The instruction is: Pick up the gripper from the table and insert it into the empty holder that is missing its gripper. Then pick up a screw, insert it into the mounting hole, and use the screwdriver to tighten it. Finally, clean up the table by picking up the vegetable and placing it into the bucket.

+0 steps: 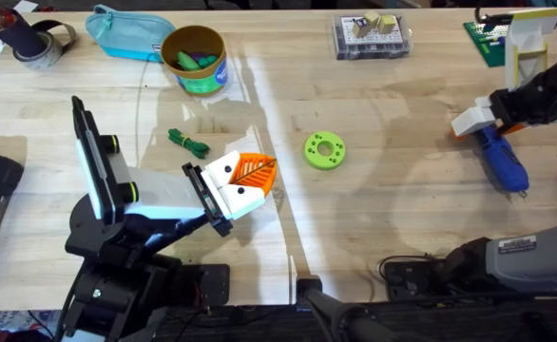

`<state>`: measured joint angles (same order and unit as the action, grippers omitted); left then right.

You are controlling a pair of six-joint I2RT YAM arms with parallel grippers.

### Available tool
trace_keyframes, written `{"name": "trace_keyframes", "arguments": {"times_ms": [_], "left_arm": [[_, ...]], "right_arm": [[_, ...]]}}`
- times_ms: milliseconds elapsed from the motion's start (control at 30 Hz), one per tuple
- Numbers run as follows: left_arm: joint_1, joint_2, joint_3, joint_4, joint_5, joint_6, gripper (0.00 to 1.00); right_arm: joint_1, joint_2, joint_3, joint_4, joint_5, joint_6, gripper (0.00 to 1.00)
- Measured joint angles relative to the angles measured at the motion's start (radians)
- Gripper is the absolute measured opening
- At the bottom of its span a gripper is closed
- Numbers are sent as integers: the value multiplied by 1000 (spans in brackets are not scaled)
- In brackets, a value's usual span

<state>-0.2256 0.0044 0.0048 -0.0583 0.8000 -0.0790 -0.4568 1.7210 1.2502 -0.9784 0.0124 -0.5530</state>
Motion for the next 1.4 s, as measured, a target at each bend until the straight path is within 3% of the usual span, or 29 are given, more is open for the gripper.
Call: {"name": "trace_keyframes", "arguments": {"times_ms": [500, 900, 1400], "left_arm": [[0, 0, 0, -2, 0, -4, 15], [0, 0, 0, -2, 0, -4, 15], [0, 0, 0, -2, 0, -4, 15]], "right_arm": [[-2, 0, -1, 61, 16, -6, 974], [-26, 2, -1, 132, 158, -74, 974], [-67, 98, -30, 151, 87, -97, 974]]}}
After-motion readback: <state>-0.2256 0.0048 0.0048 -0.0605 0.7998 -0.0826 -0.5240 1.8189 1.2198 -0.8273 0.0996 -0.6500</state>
